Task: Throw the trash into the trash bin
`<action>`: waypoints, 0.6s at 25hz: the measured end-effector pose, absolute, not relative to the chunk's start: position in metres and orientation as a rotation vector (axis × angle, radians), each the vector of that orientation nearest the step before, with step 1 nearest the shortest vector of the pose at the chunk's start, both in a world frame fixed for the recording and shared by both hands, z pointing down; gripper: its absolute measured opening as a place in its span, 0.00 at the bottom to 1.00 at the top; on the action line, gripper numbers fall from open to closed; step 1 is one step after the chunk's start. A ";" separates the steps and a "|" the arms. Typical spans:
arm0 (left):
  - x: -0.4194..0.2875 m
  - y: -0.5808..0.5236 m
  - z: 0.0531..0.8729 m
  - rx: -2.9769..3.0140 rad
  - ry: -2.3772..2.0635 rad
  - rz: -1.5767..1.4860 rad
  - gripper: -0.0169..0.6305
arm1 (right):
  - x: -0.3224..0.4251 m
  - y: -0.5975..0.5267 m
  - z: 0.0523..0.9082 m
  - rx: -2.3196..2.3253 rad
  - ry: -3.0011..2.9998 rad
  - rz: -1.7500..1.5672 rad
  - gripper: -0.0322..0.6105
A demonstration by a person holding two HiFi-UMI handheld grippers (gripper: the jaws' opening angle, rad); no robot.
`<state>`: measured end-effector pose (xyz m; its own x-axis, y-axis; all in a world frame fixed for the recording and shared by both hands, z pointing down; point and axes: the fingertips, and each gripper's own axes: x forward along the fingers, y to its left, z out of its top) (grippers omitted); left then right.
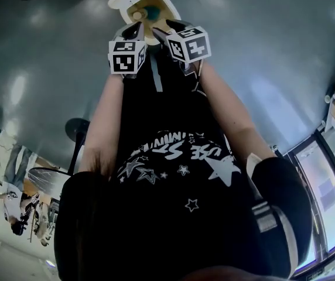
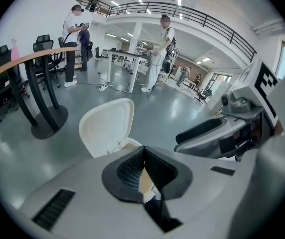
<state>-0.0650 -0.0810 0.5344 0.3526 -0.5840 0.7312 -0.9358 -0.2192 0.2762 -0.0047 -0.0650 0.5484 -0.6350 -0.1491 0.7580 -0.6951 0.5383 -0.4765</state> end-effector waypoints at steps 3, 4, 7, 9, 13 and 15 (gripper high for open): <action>-0.054 -0.085 0.511 1.959 -1.340 0.614 0.04 | 0.005 -0.078 0.527 0.712 -2.149 1.012 0.33; -0.051 -0.085 0.503 1.968 -1.350 0.598 0.04 | 0.009 -0.082 0.519 0.729 -2.162 0.992 0.29; -0.042 -0.085 0.479 1.981 -1.390 0.557 0.04 | 0.024 -0.091 0.502 0.760 -2.187 0.924 0.15; -0.038 -0.081 0.469 1.985 -1.413 0.548 0.04 | 0.032 -0.093 0.493 0.746 -2.200 0.888 0.09; -0.041 -0.075 0.457 1.958 -1.480 0.506 0.04 | 0.036 -0.100 0.496 0.694 -2.272 0.869 0.06; -0.044 -0.070 0.454 1.926 -1.508 0.480 0.04 | 0.038 -0.101 0.496 0.670 -2.300 0.870 0.06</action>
<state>-0.0436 -0.0701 0.4537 0.2756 -0.7236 0.6329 -0.9563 -0.1390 0.2574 0.0378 -0.1010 0.4958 -0.7032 -0.2430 0.6682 -0.6244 0.6605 -0.4169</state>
